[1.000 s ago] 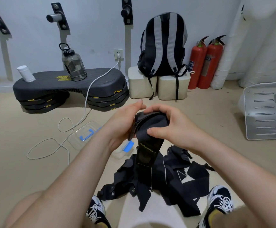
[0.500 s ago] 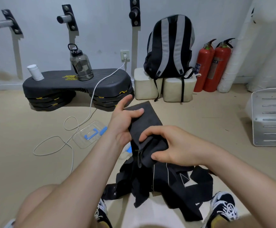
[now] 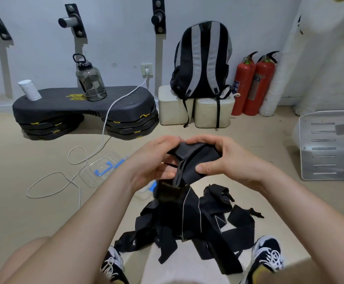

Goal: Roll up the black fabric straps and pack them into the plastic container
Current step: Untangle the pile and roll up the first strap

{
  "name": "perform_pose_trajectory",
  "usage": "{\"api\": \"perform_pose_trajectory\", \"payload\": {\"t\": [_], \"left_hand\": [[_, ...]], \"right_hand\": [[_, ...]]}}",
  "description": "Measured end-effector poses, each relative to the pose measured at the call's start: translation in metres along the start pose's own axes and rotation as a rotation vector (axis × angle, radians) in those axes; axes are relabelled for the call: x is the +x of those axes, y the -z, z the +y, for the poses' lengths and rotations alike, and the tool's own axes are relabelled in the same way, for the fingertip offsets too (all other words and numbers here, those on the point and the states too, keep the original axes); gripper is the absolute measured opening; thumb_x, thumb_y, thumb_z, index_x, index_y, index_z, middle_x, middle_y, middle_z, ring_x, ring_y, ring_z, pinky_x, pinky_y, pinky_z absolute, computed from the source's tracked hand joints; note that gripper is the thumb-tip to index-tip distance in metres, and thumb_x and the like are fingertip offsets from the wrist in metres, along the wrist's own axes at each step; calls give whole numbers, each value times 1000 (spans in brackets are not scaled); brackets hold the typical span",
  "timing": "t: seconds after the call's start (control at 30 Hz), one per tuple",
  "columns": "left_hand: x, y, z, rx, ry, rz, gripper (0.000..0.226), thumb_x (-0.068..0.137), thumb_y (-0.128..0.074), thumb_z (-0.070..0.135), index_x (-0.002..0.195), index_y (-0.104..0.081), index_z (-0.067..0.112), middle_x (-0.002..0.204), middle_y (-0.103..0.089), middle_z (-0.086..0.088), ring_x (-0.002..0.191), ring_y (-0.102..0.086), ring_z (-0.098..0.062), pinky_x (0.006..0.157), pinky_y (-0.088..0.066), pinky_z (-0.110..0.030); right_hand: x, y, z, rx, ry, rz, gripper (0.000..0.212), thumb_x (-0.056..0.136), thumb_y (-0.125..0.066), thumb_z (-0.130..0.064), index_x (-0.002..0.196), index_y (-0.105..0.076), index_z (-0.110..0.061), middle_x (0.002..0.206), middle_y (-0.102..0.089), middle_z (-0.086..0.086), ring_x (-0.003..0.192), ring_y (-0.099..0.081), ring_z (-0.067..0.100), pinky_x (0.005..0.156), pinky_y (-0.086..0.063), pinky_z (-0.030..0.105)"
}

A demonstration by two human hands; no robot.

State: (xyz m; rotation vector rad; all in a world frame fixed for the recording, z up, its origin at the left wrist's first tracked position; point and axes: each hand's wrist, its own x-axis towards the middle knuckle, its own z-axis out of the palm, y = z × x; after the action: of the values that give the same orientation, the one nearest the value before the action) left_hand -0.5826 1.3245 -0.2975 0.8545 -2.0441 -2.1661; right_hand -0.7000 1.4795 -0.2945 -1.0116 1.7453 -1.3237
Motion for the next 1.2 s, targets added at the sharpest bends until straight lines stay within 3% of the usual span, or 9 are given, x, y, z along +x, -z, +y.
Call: {"api": "perform_pose_trajectory", "payload": {"t": [0.1, 0.23, 0.3, 0.47, 0.63, 0.73, 0.87, 1.07, 1.2], "left_hand": [[-1, 0, -4, -55, -109, 25, 18, 94, -64, 26, 112, -66, 21, 76, -66, 0, 60, -61, -16, 58, -54, -24], [-3, -9, -8, -65, -201, 40, 30, 87, -71, 3, 111, -60, 17, 71, -71, -1, 61, -66, -13, 58, -54, -27], [-3, -9, -9, -55, -231, 73, 31, 86, -68, -6, 104, -55, 15, 73, -72, -7, 62, -67, -17, 54, -54, -26], [-1, -6, -8, 77, -274, 142, 28, 92, -53, -13, 99, -50, 14, 49, -57, 5, 46, -53, -9, 46, -43, -19], [2, -3, -10, 225, -389, 206, 40, 88, -51, -15, 76, -56, 22, 64, -59, -6, 58, -54, -15, 54, -41, -25], [6, -1, -12, 411, -505, 240, 51, 82, -53, -16, 57, -62, 28, 69, -62, -2, 68, -56, -15, 64, -43, -29], [6, -1, -13, 557, -567, 255, 54, 81, -53, -16, 62, -64, 33, 70, -63, 10, 68, -57, -3, 67, -43, -18], [-10, 4, -1, 173, -357, -24, 18, 85, -66, -4, 91, -70, 13, 94, -70, 1, 83, -67, -9, 77, -55, -26], [-5, 0, -5, 490, -476, 284, 19, 76, -83, 23, 84, -72, 35, 95, -58, 11, 83, -50, 9, 80, -41, -12]], "right_hand": [[1, -5, 1, -107, 27, 14, 54, 80, -70, 11, 121, -63, -24, 118, -69, 10, 109, -66, 22, 97, -54, 43], [2, -9, 0, -155, 40, 51, 52, 80, -71, 7, 120, -63, -26, 115, -68, 4, 107, -66, 23, 97, -52, 46], [2, -10, -1, -158, 46, 50, 51, 80, -72, 5, 118, -63, -28, 115, -69, 2, 107, -66, 22, 98, -52, 46], [3, -12, -1, -97, 51, 59, 50, 80, -73, 6, 116, -62, -27, 114, -67, 1, 107, -65, 19, 96, -54, 42], [5, -13, -3, 96, 23, 50, 46, 81, -69, 14, 117, -64, -16, 116, -65, 12, 95, -67, 19, 81, -61, 35], [7, -12, -3, 272, -20, 57, 43, 82, -67, 16, 113, -66, -14, 115, -64, 16, 91, -69, 22, 75, -62, 34], [8, -12, -1, 375, -36, 95, 39, 83, -64, 16, 110, -67, -13, 109, -65, 13, 84, -71, 21, 67, -61, 31], [8, -5, 2, 413, -16, 210, 40, 83, -66, 15, 112, -67, -14, 116, -65, 19, 87, -71, 23, 67, -60, 30], [9, -9, 3, 418, 5, 276, 45, 81, -68, 15, 118, -65, -11, 119, -64, 23, 93, -71, 28, 71, -60, 30]]}}
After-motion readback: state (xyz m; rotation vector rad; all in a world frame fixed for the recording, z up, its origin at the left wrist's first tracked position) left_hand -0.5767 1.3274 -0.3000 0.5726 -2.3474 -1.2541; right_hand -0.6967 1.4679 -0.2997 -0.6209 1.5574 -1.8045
